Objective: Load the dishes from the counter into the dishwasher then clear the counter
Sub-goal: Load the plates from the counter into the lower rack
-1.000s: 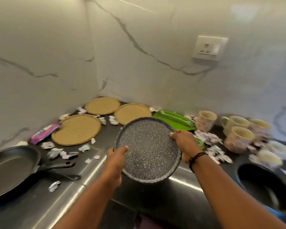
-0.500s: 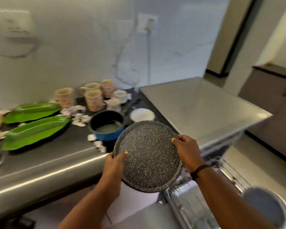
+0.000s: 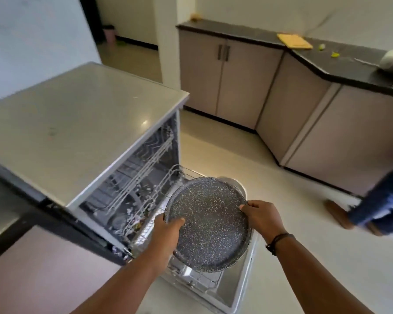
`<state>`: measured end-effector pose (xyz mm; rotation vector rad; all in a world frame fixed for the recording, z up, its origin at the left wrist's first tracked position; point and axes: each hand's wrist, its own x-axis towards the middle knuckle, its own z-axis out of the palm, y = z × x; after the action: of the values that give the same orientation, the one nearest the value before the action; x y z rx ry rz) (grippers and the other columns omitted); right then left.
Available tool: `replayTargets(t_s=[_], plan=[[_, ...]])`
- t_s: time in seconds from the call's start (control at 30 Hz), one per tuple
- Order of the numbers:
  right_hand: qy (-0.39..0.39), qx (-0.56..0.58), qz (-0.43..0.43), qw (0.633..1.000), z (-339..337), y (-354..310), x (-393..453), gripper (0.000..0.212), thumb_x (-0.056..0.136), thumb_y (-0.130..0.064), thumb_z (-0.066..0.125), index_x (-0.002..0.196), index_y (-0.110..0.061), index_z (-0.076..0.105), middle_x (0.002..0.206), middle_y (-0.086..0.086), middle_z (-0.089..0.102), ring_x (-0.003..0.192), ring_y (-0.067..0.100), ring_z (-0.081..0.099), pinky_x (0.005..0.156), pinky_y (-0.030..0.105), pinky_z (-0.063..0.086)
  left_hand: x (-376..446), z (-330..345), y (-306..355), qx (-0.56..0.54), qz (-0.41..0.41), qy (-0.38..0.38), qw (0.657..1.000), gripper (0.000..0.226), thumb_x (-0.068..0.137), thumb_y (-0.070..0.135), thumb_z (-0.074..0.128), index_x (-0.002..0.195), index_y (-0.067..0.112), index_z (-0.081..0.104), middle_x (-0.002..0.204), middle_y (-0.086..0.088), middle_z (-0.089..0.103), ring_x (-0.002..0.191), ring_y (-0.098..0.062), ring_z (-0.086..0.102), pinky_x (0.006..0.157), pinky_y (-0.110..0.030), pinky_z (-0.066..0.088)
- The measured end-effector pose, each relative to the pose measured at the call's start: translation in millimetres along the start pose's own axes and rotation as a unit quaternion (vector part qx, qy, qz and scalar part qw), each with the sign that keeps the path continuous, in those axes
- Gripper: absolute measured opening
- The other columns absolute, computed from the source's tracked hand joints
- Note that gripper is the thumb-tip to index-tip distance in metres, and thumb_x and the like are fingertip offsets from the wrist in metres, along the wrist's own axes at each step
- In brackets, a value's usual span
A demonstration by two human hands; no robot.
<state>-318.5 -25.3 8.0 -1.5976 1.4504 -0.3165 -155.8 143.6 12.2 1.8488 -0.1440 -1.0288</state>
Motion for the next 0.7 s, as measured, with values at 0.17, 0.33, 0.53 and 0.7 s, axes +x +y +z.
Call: replayTargets(t_s=[0.17,0.33,0.53,0.7], plan=[[0.029,0.01,0.089,0.996,-24.3,56.6,27.2,0.022,0.081,-0.022,0.069,0.062,-0.012,0.068,0.049,-0.003,0.054,0.052,0.021,0.048,0.059,0.037,0.045,53.8,40.0,-1.5,0.156,0.065,-0.089,0.982,0.036,0.1,0.029,0.046,0.134,0.018,0.041,0.115,-0.004,0.058,0.097,-0.019,0.057,0.08,-0.032,0.044],[0.044,-0.057,0.074,0.995,-10.1,82.6,49.2,0.01,0.086,-0.022,0.067,0.078,-0.022,0.072,0.064,-0.009,0.064,0.059,0.01,0.056,0.053,0.022,0.04,112.3,47.7,-14.6,0.26,0.16,-0.096,0.947,0.01,0.095,0.017,0.057,0.103,0.019,0.062,0.079,0.005,0.066,0.053,0.001,0.055,0.045,-0.012,0.037],[0.047,-0.131,0.098,0.985,37.4,114.2,85.3,0.007,0.084,-0.019,0.071,0.09,-0.02,0.072,0.089,-0.003,0.066,0.076,0.014,0.063,0.066,0.02,0.041,206.4,52.1,-27.9,0.373,0.206,-0.163,0.89,0.016,0.089,0.018,0.065,0.104,0.023,0.071,0.084,0.009,0.07,0.051,0.002,0.051,0.044,-0.01,0.038],[0.029,-0.193,0.103,0.975,64.3,135.0,134.0,0.009,0.087,-0.021,0.062,0.078,-0.021,0.066,0.073,-0.005,0.057,0.067,0.018,0.051,0.053,0.02,0.034,285.9,78.3,-31.0,0.397,0.234,-0.196,0.866,0.026,0.087,0.012,0.066,0.112,0.019,0.07,0.096,-0.001,0.073,0.053,0.006,0.052,0.049,-0.004,0.041]])
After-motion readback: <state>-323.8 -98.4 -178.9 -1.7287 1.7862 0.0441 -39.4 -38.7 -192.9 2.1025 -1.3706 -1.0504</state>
